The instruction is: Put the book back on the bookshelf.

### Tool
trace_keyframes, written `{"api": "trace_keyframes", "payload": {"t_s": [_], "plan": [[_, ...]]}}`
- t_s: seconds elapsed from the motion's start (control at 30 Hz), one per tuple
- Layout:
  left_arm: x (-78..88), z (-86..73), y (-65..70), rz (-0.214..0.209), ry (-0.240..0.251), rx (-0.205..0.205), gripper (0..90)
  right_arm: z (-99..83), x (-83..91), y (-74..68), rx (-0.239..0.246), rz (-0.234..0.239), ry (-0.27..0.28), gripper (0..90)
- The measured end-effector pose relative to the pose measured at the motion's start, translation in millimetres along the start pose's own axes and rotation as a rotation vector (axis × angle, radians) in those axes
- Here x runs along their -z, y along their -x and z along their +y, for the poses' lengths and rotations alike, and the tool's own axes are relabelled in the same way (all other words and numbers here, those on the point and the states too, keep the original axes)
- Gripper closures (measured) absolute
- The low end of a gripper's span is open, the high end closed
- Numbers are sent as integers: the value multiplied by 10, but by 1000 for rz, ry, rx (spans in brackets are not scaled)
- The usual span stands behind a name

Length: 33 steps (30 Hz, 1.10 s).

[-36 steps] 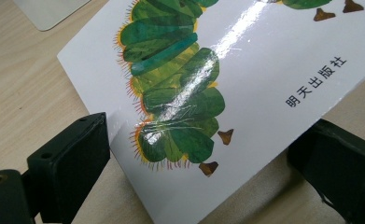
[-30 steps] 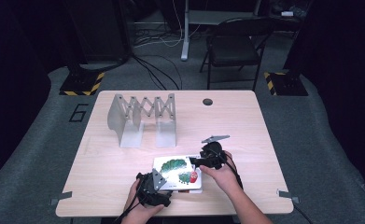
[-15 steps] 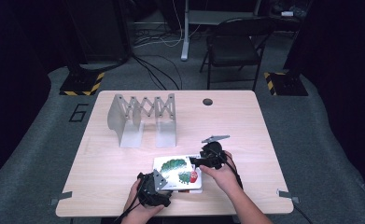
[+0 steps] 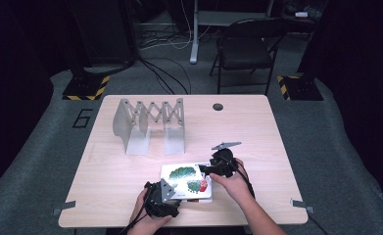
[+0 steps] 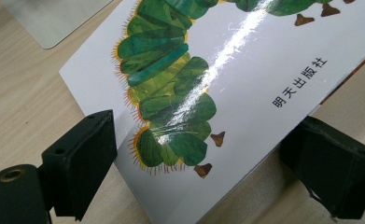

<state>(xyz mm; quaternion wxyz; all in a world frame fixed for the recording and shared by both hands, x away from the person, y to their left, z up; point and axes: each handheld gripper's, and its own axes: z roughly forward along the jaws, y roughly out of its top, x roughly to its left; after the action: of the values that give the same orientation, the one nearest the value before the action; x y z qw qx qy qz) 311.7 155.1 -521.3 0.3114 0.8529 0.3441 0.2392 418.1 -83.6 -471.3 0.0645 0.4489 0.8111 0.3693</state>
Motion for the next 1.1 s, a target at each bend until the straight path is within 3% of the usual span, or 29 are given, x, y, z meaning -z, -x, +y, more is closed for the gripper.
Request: {"api": "trace_keyframes", "payload": {"t_s": [0.5,0.6,0.87,0.93,1.1], "plan": [[-10,-18,6,17,22,2,112,-22,-52,49,-6,13,-20,406],[-9,-22,-5,1,24,-1,112,-28,-68,52,-42,36,-50,384],[-14,-28,-2,14,33,-3,112,-12,-130,78,-81,69,-80,335],[-10,-28,-8,1,29,-4,112,-3,-145,85,-94,81,-87,334],[-14,-31,-1,11,34,-2,112,43,-188,111,-95,98,-111,331]]}}
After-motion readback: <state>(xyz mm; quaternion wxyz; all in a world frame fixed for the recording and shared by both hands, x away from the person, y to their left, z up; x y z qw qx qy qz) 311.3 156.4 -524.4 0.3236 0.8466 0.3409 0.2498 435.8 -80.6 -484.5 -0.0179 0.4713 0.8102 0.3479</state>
